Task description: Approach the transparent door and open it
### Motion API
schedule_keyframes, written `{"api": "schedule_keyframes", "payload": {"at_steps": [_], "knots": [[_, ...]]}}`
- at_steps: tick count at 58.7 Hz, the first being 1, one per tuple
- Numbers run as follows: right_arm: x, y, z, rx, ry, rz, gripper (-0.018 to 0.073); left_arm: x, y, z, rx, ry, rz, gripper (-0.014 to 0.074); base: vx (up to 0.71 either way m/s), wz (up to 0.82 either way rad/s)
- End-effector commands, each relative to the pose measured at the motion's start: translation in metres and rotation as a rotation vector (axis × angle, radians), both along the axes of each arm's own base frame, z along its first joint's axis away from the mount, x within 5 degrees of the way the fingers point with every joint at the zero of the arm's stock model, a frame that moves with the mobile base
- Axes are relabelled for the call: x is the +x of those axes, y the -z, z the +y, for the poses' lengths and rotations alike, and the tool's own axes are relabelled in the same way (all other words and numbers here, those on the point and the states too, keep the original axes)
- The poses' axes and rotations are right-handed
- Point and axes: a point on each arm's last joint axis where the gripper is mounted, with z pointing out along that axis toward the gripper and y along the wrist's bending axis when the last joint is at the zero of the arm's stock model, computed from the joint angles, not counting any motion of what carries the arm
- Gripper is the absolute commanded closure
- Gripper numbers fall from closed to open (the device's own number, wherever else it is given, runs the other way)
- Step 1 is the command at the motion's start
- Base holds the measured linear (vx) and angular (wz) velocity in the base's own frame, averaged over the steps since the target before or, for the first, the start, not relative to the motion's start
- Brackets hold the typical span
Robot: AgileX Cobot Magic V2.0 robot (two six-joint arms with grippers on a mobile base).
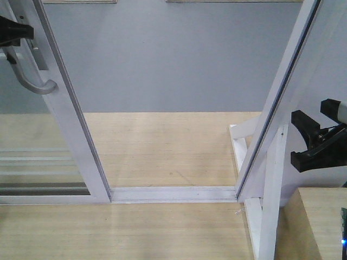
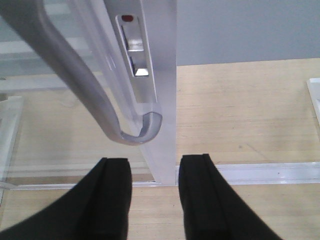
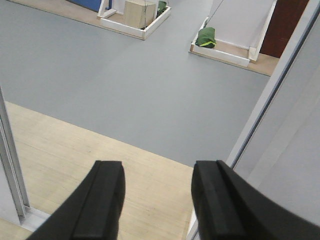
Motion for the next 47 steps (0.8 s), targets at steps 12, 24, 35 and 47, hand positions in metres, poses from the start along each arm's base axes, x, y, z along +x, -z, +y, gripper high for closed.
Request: {"api": "schedule_keyframes", "payload": {"at_steps": [12, 24, 35, 47], "knots": [[0.003, -0.017, 0.001, 0.002, -0.016, -0.109, 0.0173, -0.090, -0.003, -0.003, -0.044, 0.019, -0.331, 0.0237, 0.00, 0.00], [0.003, -0.017, 0.001, 0.001, -0.015, -0.106, 0.0173, -0.163, 0.006, -0.003, -0.082, 0.022, -0.514, 0.0237, 0.00, 0.00], [0.003, -0.017, 0.001, 0.002, -0.016, -0.109, 0.0173, -0.209, 0.020, -0.002, -0.080, 0.024, -0.568, 0.0237, 0.00, 0.00], [0.003, -0.017, 0.001, 0.002, -0.016, -0.109, 0.0173, -0.230, 0.026, -0.002, -0.080, 0.023, -0.595, 0.0237, 0.00, 0.00]]}}
